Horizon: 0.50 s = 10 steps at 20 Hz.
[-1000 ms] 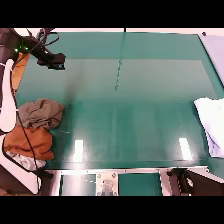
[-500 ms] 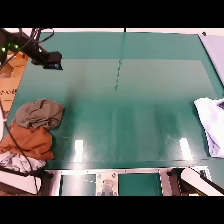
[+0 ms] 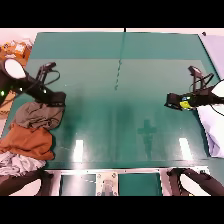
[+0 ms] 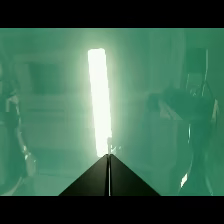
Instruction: Fold the shirts.
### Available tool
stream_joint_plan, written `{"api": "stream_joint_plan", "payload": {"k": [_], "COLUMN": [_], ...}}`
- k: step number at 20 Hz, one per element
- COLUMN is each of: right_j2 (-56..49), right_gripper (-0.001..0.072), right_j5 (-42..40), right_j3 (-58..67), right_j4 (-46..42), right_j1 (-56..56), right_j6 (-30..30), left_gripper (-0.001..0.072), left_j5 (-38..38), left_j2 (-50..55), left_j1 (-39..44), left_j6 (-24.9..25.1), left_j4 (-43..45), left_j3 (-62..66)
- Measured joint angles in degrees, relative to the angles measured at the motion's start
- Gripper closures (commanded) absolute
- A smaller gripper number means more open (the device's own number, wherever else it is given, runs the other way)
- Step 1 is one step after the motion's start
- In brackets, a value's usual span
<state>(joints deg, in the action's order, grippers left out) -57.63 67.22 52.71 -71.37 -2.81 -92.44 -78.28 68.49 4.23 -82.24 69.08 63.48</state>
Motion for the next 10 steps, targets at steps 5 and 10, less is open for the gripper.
{"api": "stream_joint_plan", "payload": {"k": [5, 10], "right_j2": [0.31, 0.35], "right_gripper": [0.0696, 0.0696], "right_j5": [-0.15, -0.17], "right_j3": [-0.57, -0.68], "right_j4": [0.28, 0.39], "right_j1": [2.38, 2.84], "right_j6": [-0.02, -0.04], "left_gripper": [0.0683, 0.0683], "left_j5": [2.19, 4.15], "left_j2": [-2.1, -2.49], "left_j1": [0.33, 0.42], "left_j6": [-0.22, -0.24], "left_j4": [0.33, 0.35], "left_j3": [-4.37, -5.25]}}
